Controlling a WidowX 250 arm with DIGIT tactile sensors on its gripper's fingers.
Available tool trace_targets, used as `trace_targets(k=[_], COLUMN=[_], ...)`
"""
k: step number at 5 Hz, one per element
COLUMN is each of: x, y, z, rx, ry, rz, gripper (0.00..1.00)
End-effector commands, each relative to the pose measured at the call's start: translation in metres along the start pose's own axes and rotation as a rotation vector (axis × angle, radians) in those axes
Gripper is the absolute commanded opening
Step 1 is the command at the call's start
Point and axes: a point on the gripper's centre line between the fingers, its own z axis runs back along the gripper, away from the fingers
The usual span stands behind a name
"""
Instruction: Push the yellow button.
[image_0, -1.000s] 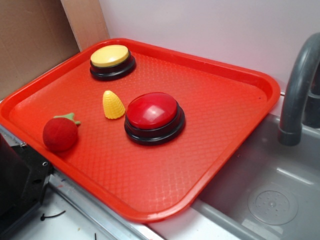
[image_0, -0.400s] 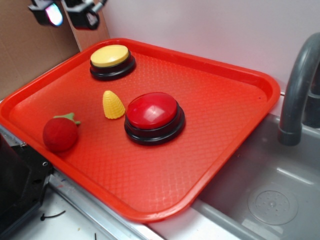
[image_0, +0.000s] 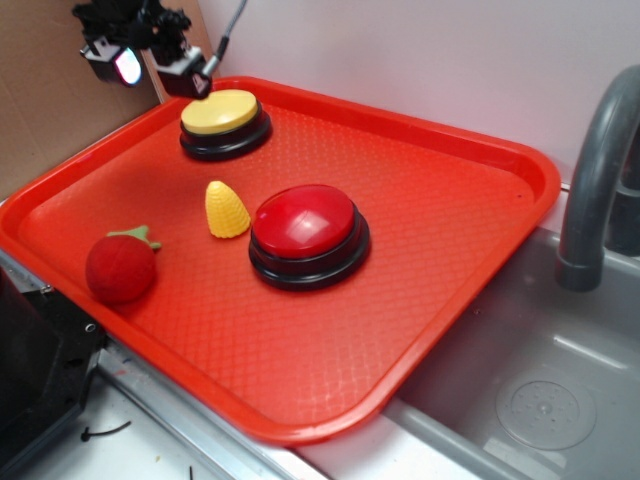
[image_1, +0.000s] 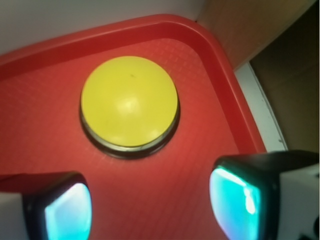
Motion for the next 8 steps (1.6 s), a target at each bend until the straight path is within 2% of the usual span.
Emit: trace_targets(k=[1,2,4,5,6,7,8], x=[0.03,0.035,0.024,0.023,0.025,0.024,0.017], y=[-0.002,-0.006,-0.004,-0.004,0.001,0.001,-0.001], z=[-0.021,-0.037,-0.035,-0.011,0.011,0.02,0.039], rx=[-0.01,0.01,0.025,0.008,-0.048,-0.049,0.014], ry=[-0.016,0.006,0.003,-0.004,-0.012,0.006,-0.023], rz=[-0.048,-0.051,-0.037,-0.061,-0.006,0.0,-0.023], gripper=[1.0,1.0,1.0,1.0,1.0,1.0,1.0])
